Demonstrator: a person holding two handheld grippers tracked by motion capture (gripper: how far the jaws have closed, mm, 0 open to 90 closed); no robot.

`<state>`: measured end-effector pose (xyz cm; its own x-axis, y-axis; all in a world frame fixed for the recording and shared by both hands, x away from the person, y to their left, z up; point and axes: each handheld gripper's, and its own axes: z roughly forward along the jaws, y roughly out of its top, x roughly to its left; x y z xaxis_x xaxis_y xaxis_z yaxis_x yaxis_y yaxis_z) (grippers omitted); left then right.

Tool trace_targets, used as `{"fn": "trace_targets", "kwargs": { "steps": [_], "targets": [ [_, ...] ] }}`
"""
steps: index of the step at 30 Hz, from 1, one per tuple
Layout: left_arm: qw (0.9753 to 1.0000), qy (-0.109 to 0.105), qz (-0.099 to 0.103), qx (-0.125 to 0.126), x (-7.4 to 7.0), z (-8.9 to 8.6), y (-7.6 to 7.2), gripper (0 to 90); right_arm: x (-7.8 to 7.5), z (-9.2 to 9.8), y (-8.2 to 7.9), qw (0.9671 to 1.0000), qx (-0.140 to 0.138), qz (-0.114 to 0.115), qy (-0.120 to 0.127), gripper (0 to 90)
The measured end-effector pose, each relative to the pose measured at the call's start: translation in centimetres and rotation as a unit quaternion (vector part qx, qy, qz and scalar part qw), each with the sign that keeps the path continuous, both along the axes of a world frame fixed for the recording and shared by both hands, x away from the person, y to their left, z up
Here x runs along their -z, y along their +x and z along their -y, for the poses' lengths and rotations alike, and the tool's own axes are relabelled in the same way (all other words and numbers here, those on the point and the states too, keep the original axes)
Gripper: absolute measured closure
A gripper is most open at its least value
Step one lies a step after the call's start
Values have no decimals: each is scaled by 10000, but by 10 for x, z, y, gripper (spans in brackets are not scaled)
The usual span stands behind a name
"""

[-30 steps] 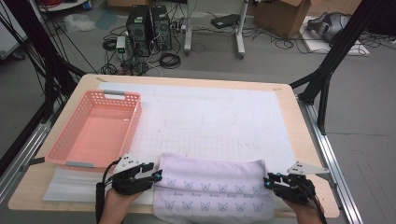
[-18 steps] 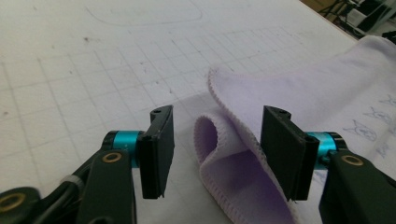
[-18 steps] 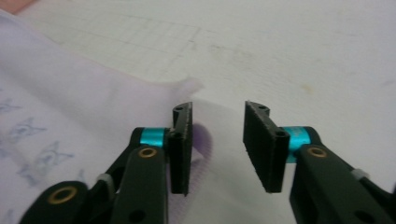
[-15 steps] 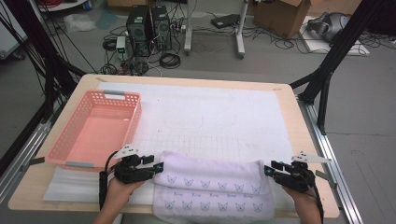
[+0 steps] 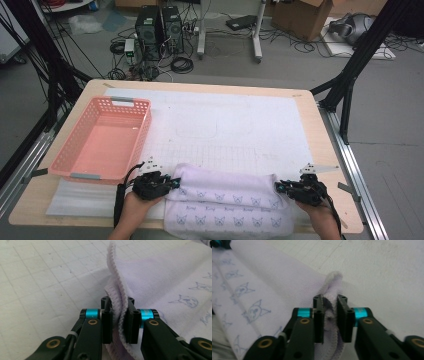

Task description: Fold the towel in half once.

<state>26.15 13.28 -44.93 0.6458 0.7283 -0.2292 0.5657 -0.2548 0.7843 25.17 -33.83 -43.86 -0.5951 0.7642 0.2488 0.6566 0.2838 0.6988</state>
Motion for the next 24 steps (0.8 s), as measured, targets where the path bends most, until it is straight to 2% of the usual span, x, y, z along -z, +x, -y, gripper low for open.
{"fn": "trace_targets", "kwargs": {
  "steps": [1,3,6,10,12,16,18,20,22,24],
  "targets": [
    [10000,-24,42,-64,-2,0,2,802,-1,0,0,9999,27,142,-93,827],
    [9998,-112,47,-167,-8,-1,9,807,-4,1,3,9994,139,307,-113,834],
    [9996,-74,91,-263,-12,1,24,809,-6,0,11,9985,266,471,-127,835],
    [9985,-208,64,-497,-22,-1,49,809,-11,-1,30,9979,342,552,-67,834],
    [9984,-81,112,-543,-28,1,60,809,-16,-1,41,9975,382,592,-22,834],
    [9975,-10,229,-665,-35,5,80,808,-25,-3,65,9969,439,635,-116,833],
    [9965,-63,221,-807,-36,6,91,808,-27,-3,76,9969,470,627,-110,832],
    [9960,6,238,-860,-35,7,102,808,-30,-3,87,9963,498,685,-118,831],
    [9948,-94,219,-993,-33,7,110,808,-34,-4,97,9961,515,699,-148,831],
    [9942,-102,223,-1046,-33,7,119,808,-37,-5,105,9958,532,728,-164,831]
  ]
}}
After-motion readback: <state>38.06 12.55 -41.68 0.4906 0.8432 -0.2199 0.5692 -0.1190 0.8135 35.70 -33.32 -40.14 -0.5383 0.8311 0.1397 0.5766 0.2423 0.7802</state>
